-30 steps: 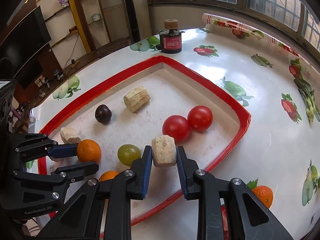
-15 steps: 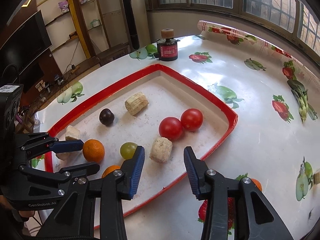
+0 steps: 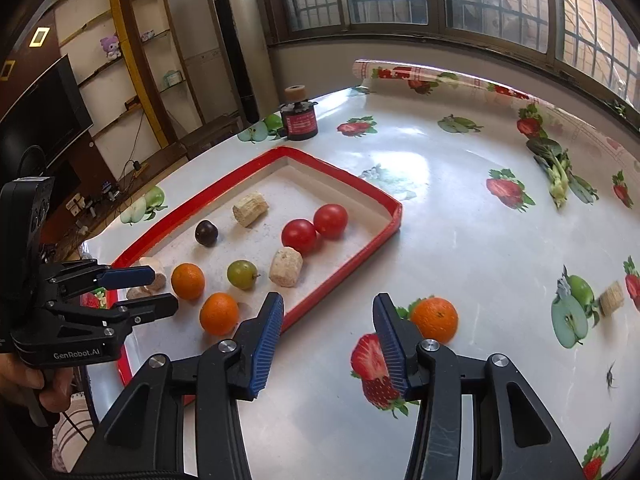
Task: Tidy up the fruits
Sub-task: 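Move both tools back to the last orange and corks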
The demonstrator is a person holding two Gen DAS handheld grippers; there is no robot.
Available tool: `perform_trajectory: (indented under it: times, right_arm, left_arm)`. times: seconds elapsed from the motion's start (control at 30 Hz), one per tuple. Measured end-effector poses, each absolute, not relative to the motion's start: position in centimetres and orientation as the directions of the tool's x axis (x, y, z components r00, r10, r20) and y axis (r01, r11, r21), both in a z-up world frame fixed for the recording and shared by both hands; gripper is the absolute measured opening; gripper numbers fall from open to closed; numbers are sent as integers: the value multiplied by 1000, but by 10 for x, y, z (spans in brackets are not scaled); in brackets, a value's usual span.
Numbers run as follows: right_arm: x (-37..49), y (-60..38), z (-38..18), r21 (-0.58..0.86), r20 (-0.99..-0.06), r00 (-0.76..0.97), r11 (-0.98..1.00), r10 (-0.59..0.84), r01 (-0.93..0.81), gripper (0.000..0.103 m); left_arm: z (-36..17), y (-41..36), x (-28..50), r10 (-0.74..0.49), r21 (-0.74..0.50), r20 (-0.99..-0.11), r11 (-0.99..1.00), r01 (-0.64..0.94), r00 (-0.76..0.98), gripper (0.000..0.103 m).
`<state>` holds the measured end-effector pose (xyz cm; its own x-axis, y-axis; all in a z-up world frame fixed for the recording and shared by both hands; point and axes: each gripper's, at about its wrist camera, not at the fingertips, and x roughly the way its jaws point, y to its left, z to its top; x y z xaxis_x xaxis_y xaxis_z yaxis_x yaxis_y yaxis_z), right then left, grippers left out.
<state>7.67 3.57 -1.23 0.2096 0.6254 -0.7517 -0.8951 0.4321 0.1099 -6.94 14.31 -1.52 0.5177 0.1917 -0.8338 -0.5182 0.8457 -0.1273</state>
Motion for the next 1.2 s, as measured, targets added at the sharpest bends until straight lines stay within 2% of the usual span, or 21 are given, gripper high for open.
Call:
perform_trajectory:
  times: [0.57, 1.2]
  right_arm:
    - [113, -53, -14, 102, -756, 312, 575, 575, -812, 49]
    - [173, -111, -28, 91, -778, 390, 703, 492, -705, 51]
  left_arm:
    - [-1, 89, -36, 125, -133, -821, 906, -401, 557, 52]
    - [-6, 37, 34, 10, -159, -837, 952, -261, 547, 52]
